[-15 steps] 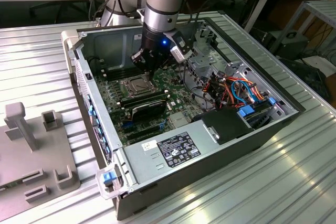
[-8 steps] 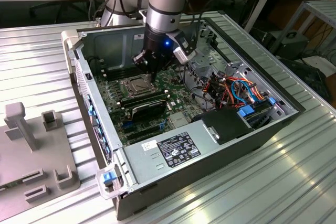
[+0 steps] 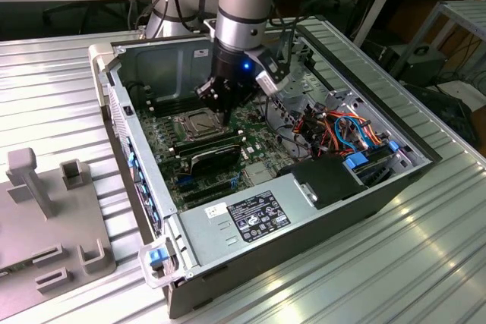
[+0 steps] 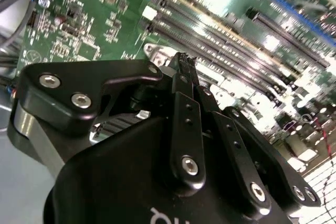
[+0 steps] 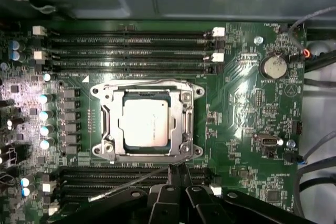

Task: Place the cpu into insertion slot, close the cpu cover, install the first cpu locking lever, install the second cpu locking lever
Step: 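Install the second cpu locking lever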

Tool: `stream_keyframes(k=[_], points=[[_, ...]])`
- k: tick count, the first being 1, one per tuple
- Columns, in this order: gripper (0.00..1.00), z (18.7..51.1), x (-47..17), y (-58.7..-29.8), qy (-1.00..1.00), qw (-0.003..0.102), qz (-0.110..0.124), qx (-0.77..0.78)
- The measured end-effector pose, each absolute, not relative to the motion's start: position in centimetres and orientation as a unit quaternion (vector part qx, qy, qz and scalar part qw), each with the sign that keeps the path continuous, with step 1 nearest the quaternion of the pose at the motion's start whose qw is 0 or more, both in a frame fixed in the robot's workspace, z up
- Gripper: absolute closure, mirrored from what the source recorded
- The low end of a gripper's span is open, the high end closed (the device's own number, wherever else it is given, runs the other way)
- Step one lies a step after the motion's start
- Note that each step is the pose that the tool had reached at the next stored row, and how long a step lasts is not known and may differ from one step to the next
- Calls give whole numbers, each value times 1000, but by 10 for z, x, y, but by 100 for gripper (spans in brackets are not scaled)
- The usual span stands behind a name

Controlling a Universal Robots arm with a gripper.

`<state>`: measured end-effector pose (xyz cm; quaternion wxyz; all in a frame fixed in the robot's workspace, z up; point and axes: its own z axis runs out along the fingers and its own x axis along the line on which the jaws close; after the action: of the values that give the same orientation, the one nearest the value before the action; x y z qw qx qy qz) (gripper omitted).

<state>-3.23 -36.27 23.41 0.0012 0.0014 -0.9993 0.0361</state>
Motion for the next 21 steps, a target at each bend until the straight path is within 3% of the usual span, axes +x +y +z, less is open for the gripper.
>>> stream_keyframes(k=[21], points=[[89,238,-61,-366,-1000,1,26,1]])
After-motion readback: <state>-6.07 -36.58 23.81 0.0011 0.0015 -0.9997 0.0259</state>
